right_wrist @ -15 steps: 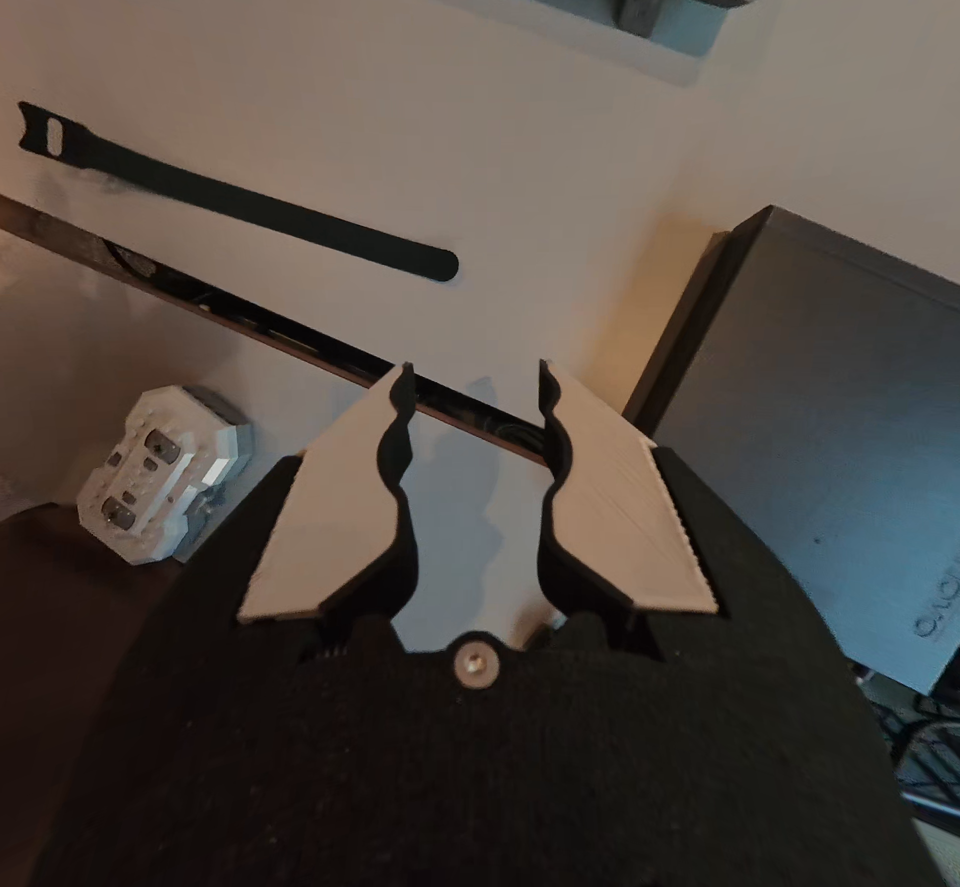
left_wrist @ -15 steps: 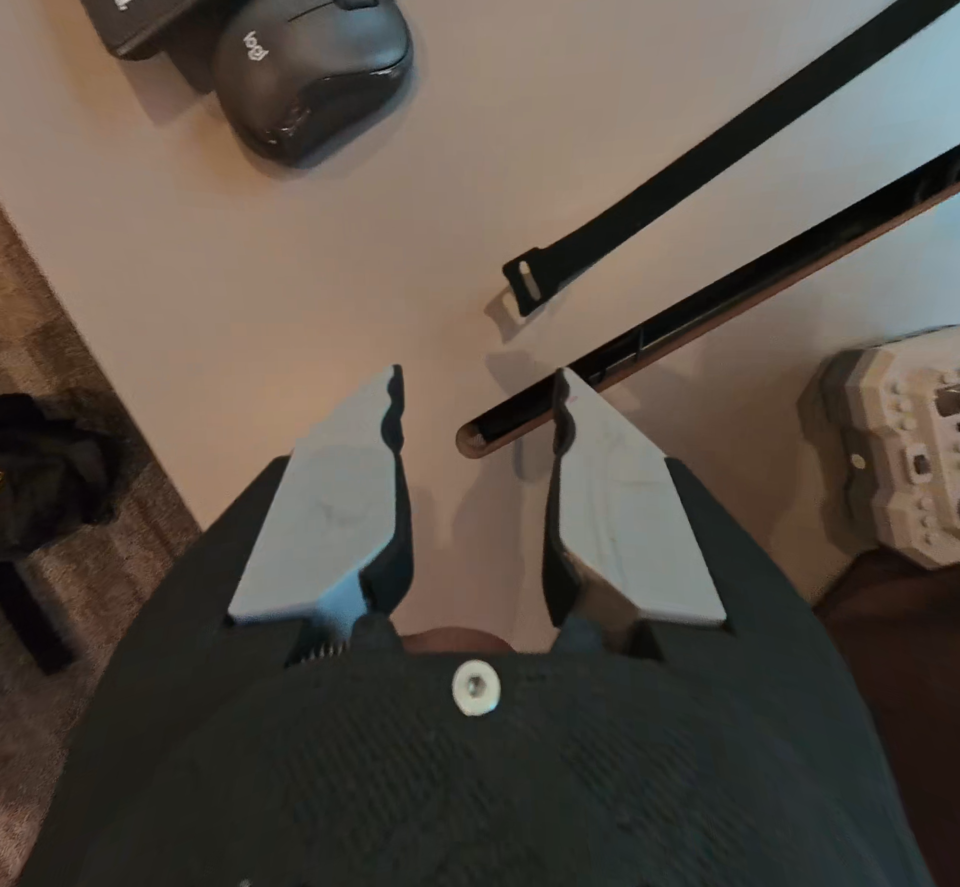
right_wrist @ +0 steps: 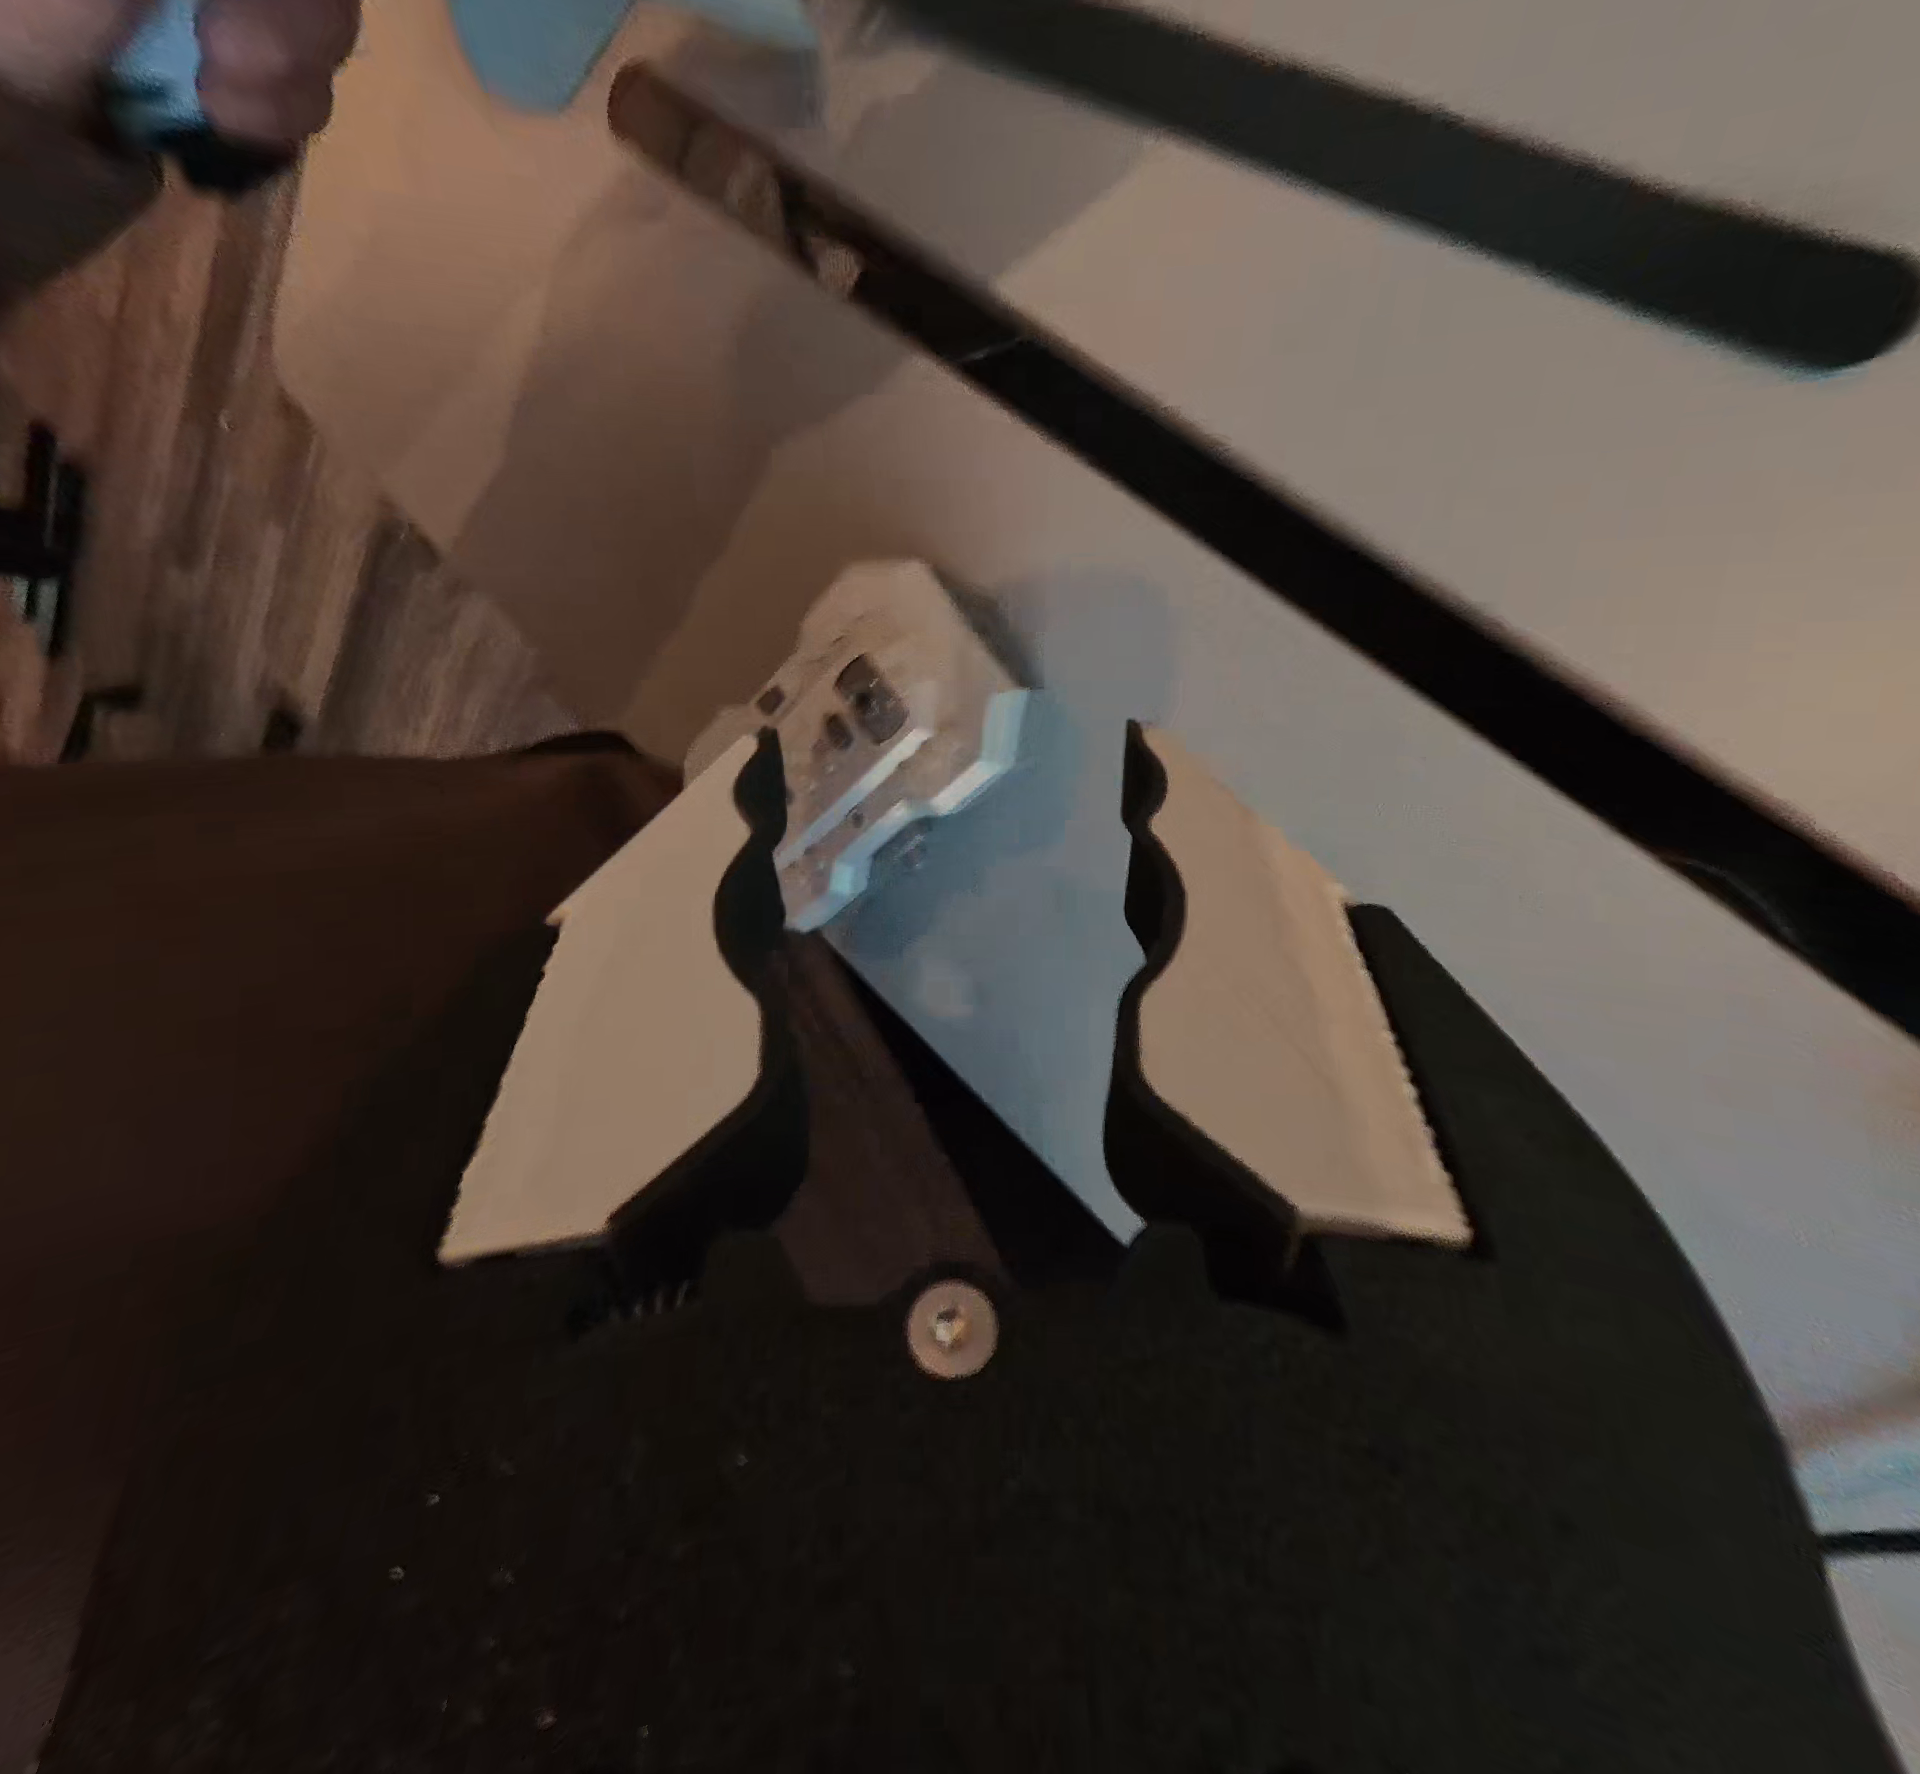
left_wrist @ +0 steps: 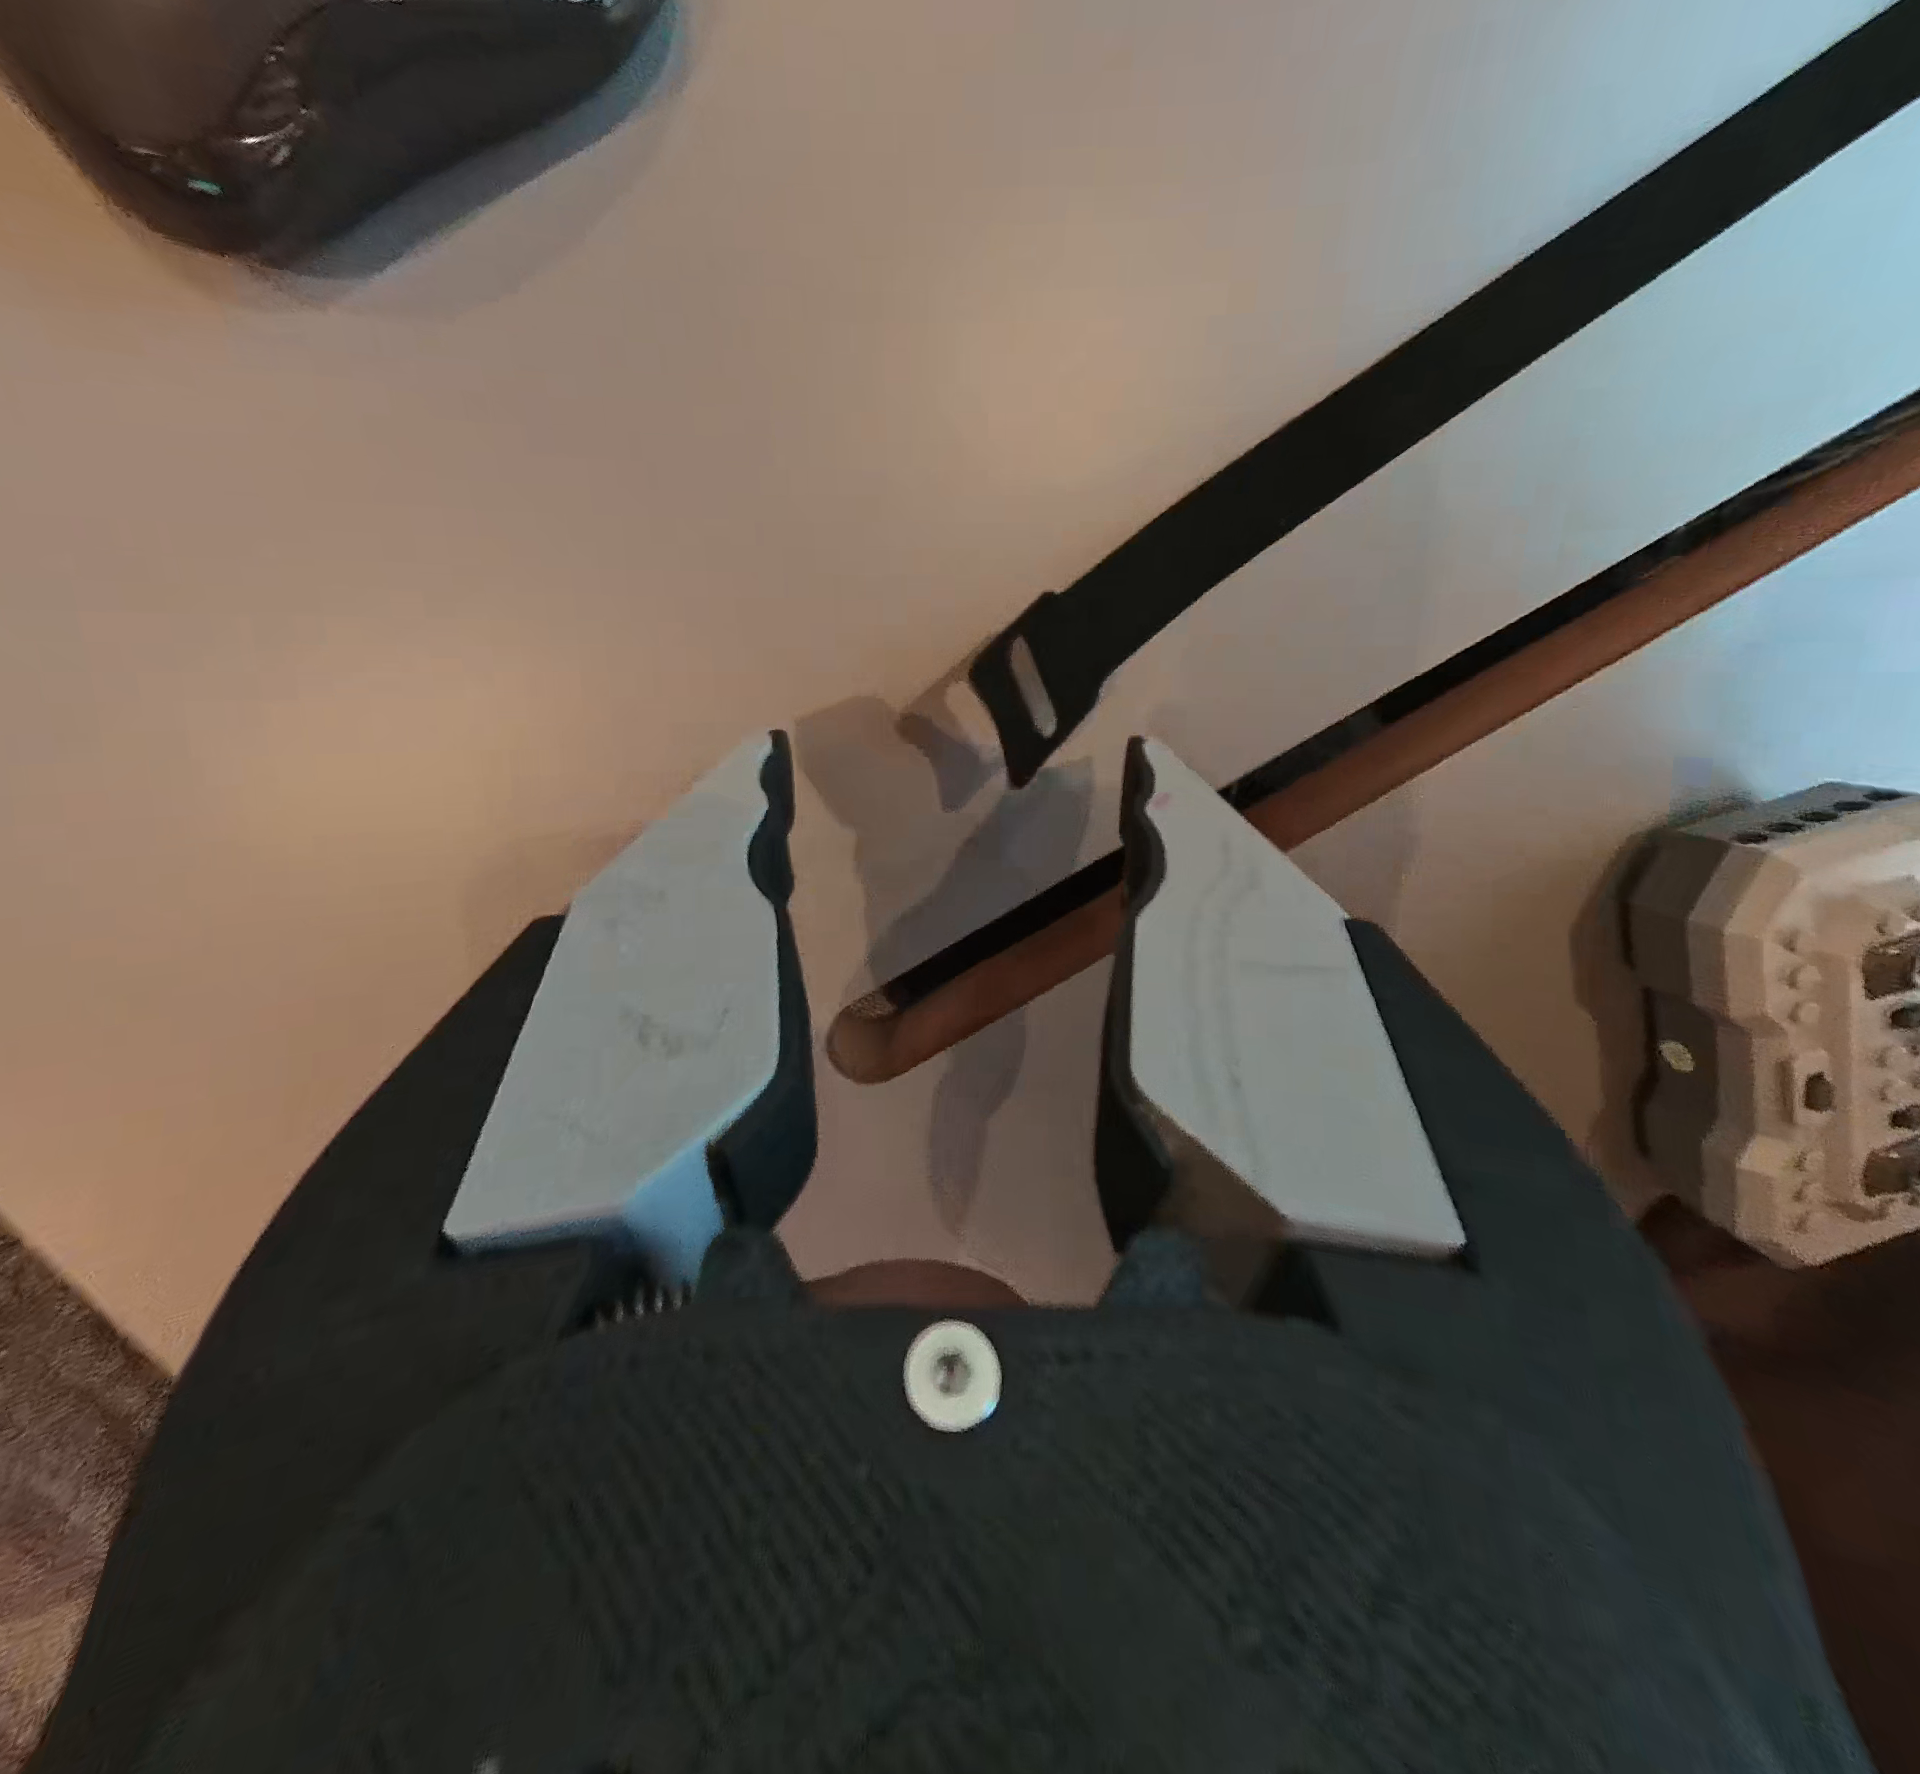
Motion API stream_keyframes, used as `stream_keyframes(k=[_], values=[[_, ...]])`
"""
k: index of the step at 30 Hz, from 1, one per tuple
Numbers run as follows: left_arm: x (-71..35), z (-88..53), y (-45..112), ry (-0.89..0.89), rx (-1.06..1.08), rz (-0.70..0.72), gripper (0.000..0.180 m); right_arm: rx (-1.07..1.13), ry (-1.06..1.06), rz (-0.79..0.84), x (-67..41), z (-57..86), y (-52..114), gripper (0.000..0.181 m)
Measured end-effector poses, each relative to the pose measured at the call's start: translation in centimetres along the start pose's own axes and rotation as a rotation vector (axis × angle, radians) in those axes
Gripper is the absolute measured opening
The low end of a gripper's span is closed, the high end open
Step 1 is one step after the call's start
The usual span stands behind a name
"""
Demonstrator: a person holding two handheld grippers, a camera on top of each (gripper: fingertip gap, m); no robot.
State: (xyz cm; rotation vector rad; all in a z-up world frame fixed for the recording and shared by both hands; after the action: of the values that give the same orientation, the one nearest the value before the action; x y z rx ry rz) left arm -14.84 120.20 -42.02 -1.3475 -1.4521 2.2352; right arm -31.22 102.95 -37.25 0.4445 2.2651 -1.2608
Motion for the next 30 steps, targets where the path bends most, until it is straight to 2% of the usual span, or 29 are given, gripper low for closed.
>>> stream_keyframes(k=[3,4,5,7,13,21,28,30], values=[[-0.2,0.4,1.0,-0.005,0.028,-0.015,0.052,0.015,-0.038,-0.069,1.6,-1.1,1.3,0.069],[-0.5,0.3,1.2,-0.001,0.019,-0.002,0.04,0.022,-0.025,-0.091,2.0,-1.2,1.7,0.073],[-0.7,0.3,1.4,-0.006,0.029,0.003,0.019,0.027,-0.005,-0.114,2.4,-1.3,2.1,0.075],[-0.7,0.4,2.0,-0.032,0.06,-0.009,0.0,0.025,0.03,-0.138,2.9,-1.5,2.6,0.075],[-1.5,-2.2,1.7,-0.04,0.003,0.015,0.0,0.048,-0.007,-0.137,3.0,-1.3,2.7,0.074],[-2.3,-5.0,0.8,-0.055,-0.038,0.091,0.0,0.09,0.06,-0.101,1.7,1.3,1.5,0.073],[-2.0,-3.5,-1.1,-0.128,0.062,0.133,0.0,0.024,0.225,0.02,-0.9,2.7,0.3,0.07],[-3.5,-3.5,-2.5,-0.129,0.031,0.224,0.0,-0.062,0.29,0.051,-2.0,1.9,0.2,0.064]])
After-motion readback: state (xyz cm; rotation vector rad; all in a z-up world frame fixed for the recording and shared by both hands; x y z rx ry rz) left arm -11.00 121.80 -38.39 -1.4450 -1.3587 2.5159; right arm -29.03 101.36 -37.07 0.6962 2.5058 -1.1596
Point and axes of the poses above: each gripper's, where its closed fingertips meet, y out along the fingers, x out of its underside, z = x × y across the jaws, the point moved 6 cm from there along -y, back along the fingers, and after that the axes turned 15 degrees about z, right-handed, at the moved point
